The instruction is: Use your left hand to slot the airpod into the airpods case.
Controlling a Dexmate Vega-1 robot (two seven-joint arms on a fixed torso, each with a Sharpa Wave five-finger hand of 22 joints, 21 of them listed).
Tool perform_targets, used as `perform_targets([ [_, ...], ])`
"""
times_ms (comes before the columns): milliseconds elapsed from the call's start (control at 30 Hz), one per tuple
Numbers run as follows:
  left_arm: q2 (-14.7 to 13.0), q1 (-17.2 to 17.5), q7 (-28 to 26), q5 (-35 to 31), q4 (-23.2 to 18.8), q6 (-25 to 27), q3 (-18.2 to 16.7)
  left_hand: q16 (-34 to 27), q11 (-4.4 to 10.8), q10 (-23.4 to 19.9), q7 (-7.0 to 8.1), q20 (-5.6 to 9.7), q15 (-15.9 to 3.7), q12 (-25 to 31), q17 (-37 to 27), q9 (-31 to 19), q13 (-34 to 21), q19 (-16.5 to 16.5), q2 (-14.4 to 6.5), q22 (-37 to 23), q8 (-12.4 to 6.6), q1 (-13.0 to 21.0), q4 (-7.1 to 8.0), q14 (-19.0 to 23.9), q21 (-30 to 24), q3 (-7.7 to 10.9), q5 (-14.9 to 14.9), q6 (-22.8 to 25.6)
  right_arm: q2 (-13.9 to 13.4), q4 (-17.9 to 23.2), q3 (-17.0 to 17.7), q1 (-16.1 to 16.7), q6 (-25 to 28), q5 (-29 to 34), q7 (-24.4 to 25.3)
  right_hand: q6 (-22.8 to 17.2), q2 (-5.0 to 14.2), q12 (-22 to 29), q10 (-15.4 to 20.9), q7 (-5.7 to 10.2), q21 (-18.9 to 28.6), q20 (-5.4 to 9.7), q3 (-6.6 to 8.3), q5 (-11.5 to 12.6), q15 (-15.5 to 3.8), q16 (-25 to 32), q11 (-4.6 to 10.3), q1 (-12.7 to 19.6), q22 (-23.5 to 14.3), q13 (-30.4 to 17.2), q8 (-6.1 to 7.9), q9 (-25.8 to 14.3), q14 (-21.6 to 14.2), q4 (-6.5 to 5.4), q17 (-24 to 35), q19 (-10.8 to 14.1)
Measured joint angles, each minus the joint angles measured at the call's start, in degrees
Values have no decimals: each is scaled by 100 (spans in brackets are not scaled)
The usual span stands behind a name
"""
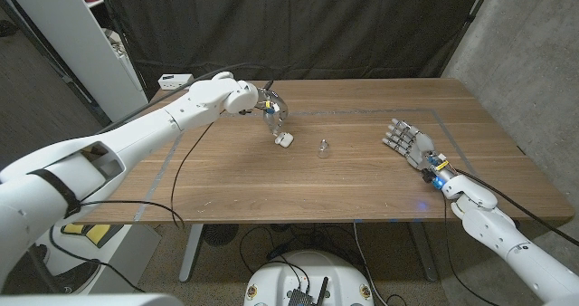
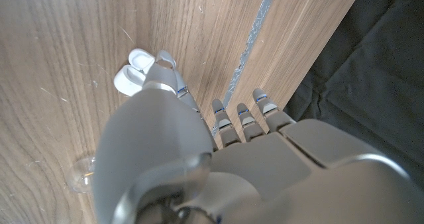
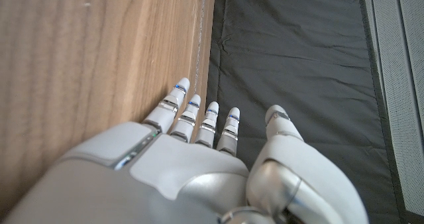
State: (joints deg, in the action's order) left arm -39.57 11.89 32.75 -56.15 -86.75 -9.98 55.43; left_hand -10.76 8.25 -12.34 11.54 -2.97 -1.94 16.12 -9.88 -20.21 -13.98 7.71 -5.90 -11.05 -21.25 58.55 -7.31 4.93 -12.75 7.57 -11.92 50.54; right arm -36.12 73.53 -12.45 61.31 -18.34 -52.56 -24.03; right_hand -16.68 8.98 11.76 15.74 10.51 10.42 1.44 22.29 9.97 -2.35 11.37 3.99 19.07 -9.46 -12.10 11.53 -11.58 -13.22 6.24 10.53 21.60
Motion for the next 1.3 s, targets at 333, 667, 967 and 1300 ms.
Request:
perform_targets([
  [333, -35, 146, -28, -217, -202, 9, 1, 0, 2, -62, -32, 16, -20, 0, 0, -57, -28, 16, 1, 0, -67, -1, -7, 20, 0, -7, 7, 30, 23, -4, 68, 151, -190, -30, -58, 0, 0, 0, 0, 0, 0, 0, 0, 0, 0, 0, 0, 0, 0, 0, 0, 0, 0, 0, 0, 0],
  [667, -54, 323, -34, -559, -385, 275, 1, 0, 1, -62, -63, 78, -10, 0, 0, -124, -28, 31, 2, 0, -68, 0, 10, 72, 0, -23, 29, 60, 47, -97, 109, 227, -330, -48, -158, 0, 0, 0, 0, 0, 0, 0, 24, 0, 0, 0, 0, 0, 0, 0, 0, 0, 0, 24, 0, 0],
  [967, -82, 502, -32, -769, -571, 541, -57, 0, -21, -82, -91, 86, -10, 0, 0, -147, -28, 39, 2, 0, -68, -1, -5, 71, 0, -39, 50, 32, 73, -174, 121, 251, -437, -64, -254, -20, 0, 0, 0, 20, 0, 0, 24, 0, 0, 0, 0, 0, 0, 0, 0, 0, 0, 24, -1, 0],
  [1300, -126, 730, -23, -858, -797, 725, -191, 0, -28, -89, -93, 85, -10, 0, 0, -177, -44, 39, 2, -22, -102, -1, -5, 71, 0, -38, 65, 28, 80, -186, 133, 306, -528, -77, -330, -23, 0, 0, 0, 86, 0, 0, 24, 0, 0, 0, 0, 0, 0, 0, 0, 0, 0, 24, -1, 0],
])
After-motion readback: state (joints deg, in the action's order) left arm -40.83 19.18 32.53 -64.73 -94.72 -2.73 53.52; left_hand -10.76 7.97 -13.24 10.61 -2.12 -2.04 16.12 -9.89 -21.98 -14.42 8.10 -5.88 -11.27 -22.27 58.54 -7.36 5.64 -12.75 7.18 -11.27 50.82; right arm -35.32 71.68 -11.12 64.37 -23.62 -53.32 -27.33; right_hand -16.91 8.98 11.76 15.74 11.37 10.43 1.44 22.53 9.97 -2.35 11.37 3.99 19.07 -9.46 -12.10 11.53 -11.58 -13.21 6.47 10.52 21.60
